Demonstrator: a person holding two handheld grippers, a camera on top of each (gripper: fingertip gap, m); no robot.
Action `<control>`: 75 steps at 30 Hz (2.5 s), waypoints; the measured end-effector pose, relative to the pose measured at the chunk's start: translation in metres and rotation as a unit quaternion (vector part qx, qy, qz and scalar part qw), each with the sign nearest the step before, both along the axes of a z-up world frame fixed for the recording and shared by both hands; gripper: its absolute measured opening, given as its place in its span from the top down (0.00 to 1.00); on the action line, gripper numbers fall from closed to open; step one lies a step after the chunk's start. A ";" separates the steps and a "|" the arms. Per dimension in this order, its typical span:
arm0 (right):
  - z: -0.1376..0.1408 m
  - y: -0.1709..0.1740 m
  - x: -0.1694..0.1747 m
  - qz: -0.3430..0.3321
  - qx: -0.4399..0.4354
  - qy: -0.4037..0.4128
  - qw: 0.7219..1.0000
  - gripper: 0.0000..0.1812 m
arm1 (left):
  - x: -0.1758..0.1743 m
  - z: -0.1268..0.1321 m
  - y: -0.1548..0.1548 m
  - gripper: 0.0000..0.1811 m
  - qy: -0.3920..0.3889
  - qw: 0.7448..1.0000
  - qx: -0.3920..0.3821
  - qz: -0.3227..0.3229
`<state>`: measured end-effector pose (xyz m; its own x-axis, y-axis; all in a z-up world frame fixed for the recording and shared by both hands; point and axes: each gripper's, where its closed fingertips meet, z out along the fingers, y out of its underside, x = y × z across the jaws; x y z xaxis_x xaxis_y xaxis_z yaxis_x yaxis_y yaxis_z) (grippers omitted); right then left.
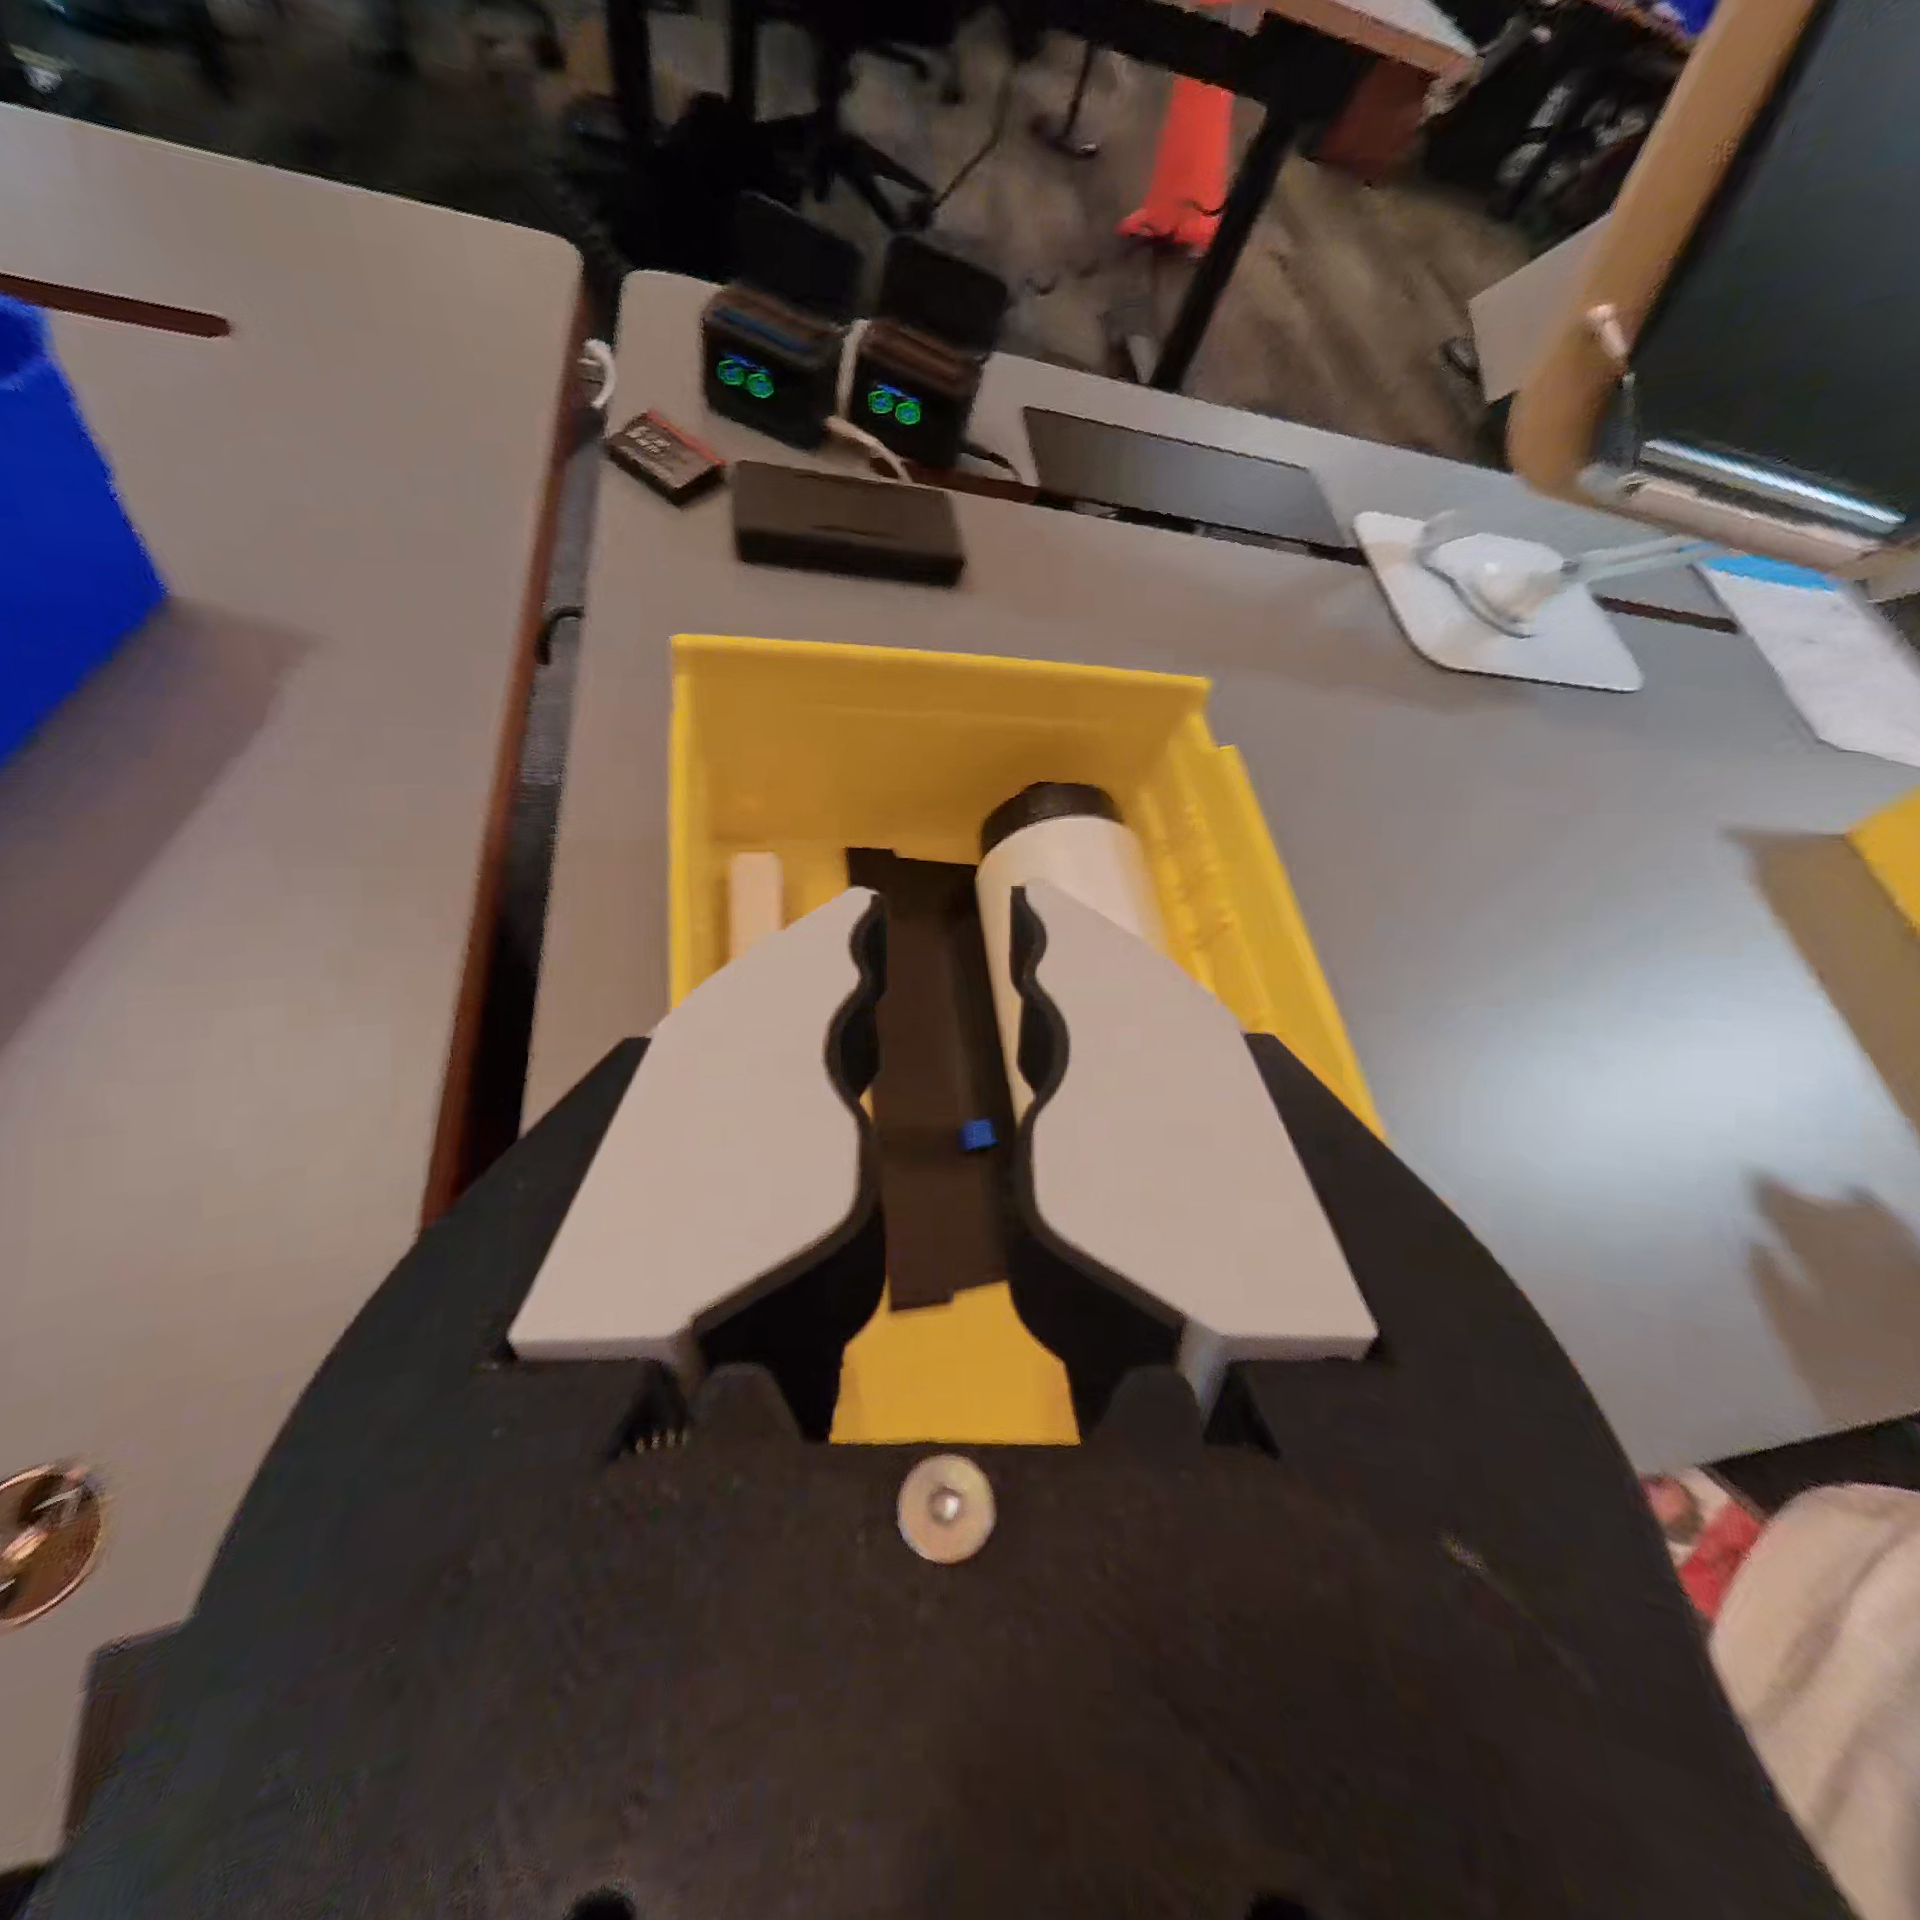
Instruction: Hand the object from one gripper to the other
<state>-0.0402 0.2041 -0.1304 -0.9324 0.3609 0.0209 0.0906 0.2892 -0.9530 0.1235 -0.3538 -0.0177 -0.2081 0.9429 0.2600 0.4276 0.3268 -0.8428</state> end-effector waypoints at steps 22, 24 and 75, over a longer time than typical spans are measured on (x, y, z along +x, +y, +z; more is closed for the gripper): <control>0.008 0.006 -0.003 0.002 -0.056 -0.064 0.996 0.81 | -0.072 -0.161 0.079 0.49 -0.378 0.919 0.070 -0.083; 0.009 0.007 -0.003 0.003 -0.059 -0.067 0.996 0.81 | -0.074 -0.168 0.080 0.49 -0.393 0.914 0.063 -0.083; 0.258 -0.031 0.004 0.134 -0.310 -0.015 0.941 0.67 | -0.123 0.139 0.392 0.53 0.373 0.824 0.065 -0.422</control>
